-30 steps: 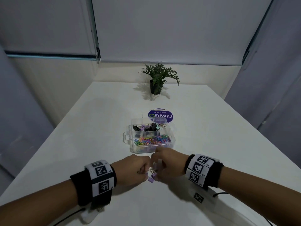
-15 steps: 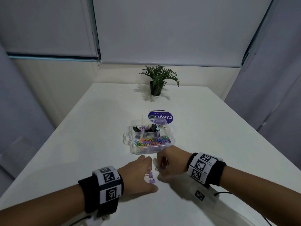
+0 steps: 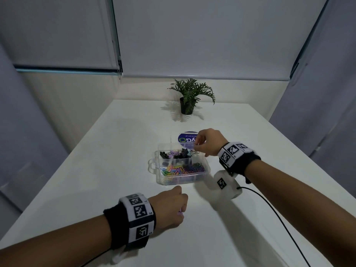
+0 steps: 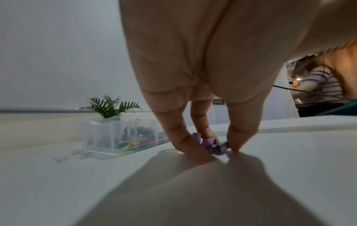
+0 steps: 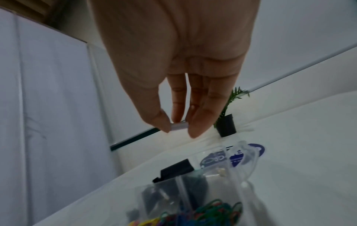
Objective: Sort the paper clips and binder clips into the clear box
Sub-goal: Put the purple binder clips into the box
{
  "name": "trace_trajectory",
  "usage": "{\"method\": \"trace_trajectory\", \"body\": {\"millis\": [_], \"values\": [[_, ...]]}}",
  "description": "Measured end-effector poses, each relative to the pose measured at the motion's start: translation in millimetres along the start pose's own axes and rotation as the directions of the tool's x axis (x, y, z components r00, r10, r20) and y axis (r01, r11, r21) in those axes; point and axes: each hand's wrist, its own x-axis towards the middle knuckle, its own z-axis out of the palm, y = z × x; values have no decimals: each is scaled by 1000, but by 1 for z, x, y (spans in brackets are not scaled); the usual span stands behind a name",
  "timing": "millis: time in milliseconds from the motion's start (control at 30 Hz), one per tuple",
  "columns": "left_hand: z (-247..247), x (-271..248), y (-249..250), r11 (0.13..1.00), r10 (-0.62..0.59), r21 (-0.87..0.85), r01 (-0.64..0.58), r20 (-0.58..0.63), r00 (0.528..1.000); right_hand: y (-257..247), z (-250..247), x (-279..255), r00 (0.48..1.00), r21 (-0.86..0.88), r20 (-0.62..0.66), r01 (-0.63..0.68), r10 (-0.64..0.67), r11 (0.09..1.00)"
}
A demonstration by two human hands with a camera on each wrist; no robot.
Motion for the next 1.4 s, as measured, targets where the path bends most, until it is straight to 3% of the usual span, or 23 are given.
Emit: {"method": "trace_trajectory", "body": {"millis": [100,200,333,633,867,1067,1233,1400], "values": [[1,2,4,996,-17,86,15,23,1000,6,6,16,1000,-128,-20,-18,16,992],[-2,6,6,994,-40,100,37,35,999,10,14,22,998,-226,44,-28,38,974],[-8,9,2,996,-37,80,34,35,999,14,17,16,997,-220,63,-27,42,975],[-8,12,-7,996,74,53,-76,31,997,22,6,-39,990,-206,71,131,-118,970],[-11,8,-8,994,99,-50,-98,25,995,23,20,-73,947,-236,272,237,-170,942],[-9,10,-13,989,61,-133,-66,-43,997,29,27,-90,960,-231,224,220,-168,948],[-9,11,-12,987,89,-126,-94,-48,995,31,26,-111,948,-240,216,282,-232,929],[-13,12,-8,989,92,-116,-97,-45,995,30,30,-124,898,-300,399,319,-185,899]]}}
